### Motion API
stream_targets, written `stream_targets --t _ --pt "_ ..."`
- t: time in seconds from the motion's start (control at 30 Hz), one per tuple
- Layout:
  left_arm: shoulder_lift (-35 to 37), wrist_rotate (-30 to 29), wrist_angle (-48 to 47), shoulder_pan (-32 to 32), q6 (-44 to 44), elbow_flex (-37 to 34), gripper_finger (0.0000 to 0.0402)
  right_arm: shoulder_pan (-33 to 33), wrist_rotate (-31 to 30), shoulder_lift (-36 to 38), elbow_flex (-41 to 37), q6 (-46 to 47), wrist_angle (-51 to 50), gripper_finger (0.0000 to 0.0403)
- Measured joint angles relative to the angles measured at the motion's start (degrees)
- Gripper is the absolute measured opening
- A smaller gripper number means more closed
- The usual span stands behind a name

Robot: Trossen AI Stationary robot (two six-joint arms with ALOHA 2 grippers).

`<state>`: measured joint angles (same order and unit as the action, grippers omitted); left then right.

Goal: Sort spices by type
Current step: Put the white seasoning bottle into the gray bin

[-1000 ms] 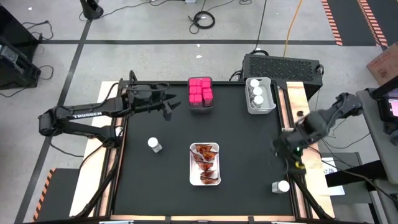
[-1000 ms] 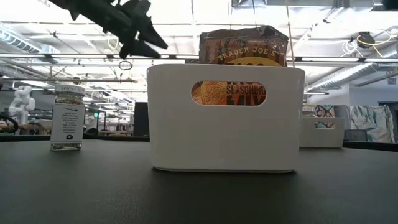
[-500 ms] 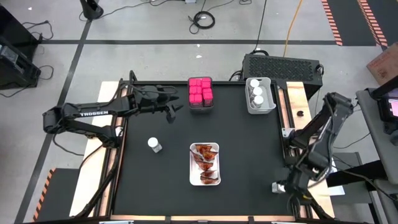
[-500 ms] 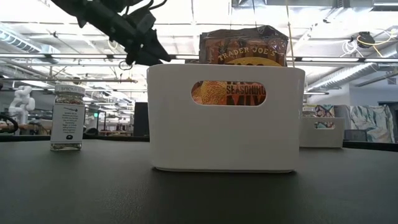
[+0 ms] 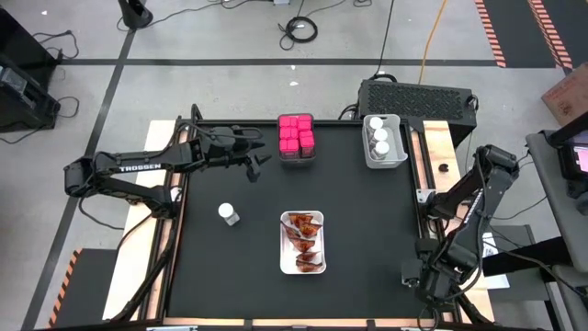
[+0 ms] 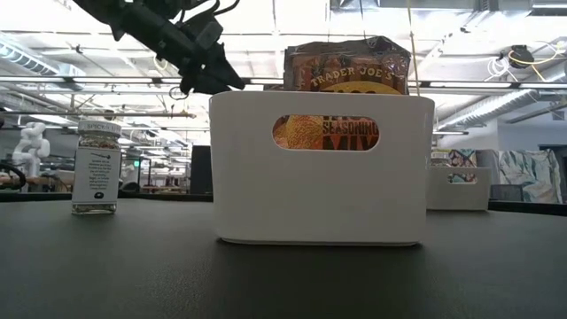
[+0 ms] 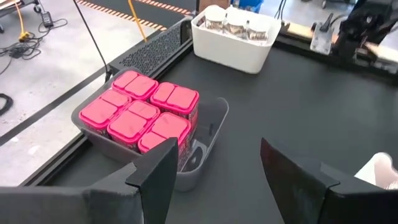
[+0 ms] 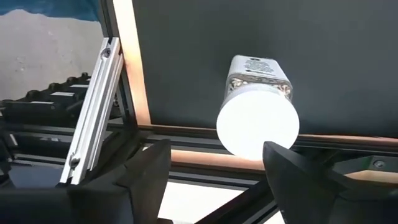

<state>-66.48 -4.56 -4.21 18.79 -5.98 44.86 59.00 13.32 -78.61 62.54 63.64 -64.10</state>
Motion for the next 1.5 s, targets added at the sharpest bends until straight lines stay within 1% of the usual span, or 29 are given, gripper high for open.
stream_targets --t 0.23,0.37,0.57,0.73,0.9,1.03,1.13,1.23,1.33,1.5 --pt "0.00 0.02 3.20 0.00 -1.20 0.00 0.0231 0.00 0.40 -0.31 0.00 0.21 -0.59 0.0284" --pt "0.00 0.02 3.56 0.00 -2.11 0.00 0.0231 -0.02 0.48 -0.31 0.00 0.30 -1.18 0.0297" --pt "0.00 -0.02 3.78 0.04 -2.73 0.00 0.0231 0.00 -0.06 -0.29 0.00 -0.25 -4.59 0.0299" --pt "0.00 -0.05 3.78 0.04 -3.25 0.00 0.0231 -0.02 -3.30 -0.60 0.04 -1.13 -2.32 0.0299" --pt "0.00 -0.12 3.75 0.04 -4.15 0.00 0.0231 -0.02 -5.65 -3.55 0.02 -1.84 -2.96 0.0299" --pt "0.00 -0.35 3.74 0.00 -4.12 0.00 0.0231 -0.02 -5.36 -6.18 0.02 -2.37 0.00 0.0299" --pt "0.00 -0.46 3.74 0.04 -4.12 0.00 0.0231 -0.02 -5.34 -7.82 0.02 -2.08 0.23 0.0300" --pt "0.00 -0.46 3.74 0.22 -4.12 0.00 0.0231 -0.02 -5.53 -8.91 0.00 -0.98 -0.02 0.0295" --pt "0.00 -0.46 3.74 0.72 -4.11 0.00 0.0231 -0.02 -5.51 -9.27 -0.02 -0.39 -0.04 0.0282" --pt "0.00 -0.43 3.74 1.58 -4.12 0.00 0.0231 -0.02 -4.60 -9.27 -0.02 -0.35 -1.18 0.0241"
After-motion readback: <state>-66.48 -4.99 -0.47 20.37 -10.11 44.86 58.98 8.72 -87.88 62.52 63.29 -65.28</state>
